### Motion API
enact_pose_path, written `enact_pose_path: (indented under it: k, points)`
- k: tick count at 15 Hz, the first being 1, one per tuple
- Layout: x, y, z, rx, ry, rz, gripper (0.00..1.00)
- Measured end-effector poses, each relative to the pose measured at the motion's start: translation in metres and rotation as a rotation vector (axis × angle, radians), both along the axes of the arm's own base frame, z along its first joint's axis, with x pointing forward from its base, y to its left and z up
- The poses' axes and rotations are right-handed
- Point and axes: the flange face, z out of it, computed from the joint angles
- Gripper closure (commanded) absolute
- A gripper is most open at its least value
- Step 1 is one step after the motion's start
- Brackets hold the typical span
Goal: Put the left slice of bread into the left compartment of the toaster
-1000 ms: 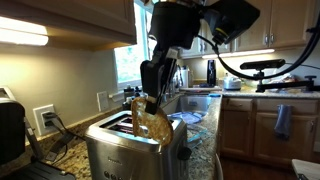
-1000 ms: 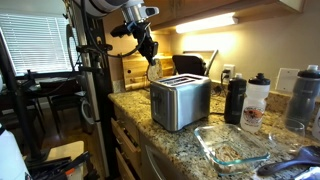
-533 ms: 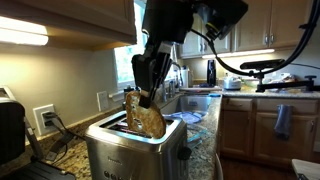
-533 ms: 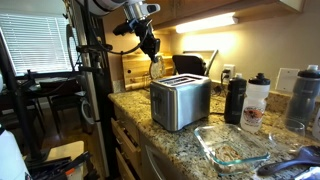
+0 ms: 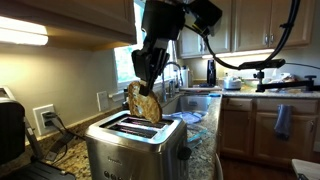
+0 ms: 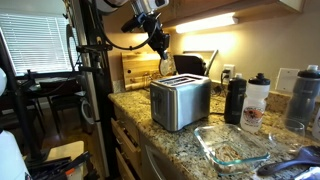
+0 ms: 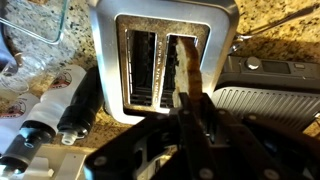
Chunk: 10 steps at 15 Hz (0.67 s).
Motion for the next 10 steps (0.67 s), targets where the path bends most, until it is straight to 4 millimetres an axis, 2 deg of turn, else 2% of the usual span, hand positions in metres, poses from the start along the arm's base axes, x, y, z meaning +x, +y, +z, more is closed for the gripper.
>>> enact_pose_path:
  k: [3,10]
  points:
    - [0.006,-0.006,-0.002,-0.004,0.005,-0.011,0.92]
    - [0.018,-0.004,-0.007,0.000,0.018,-0.010,0.92]
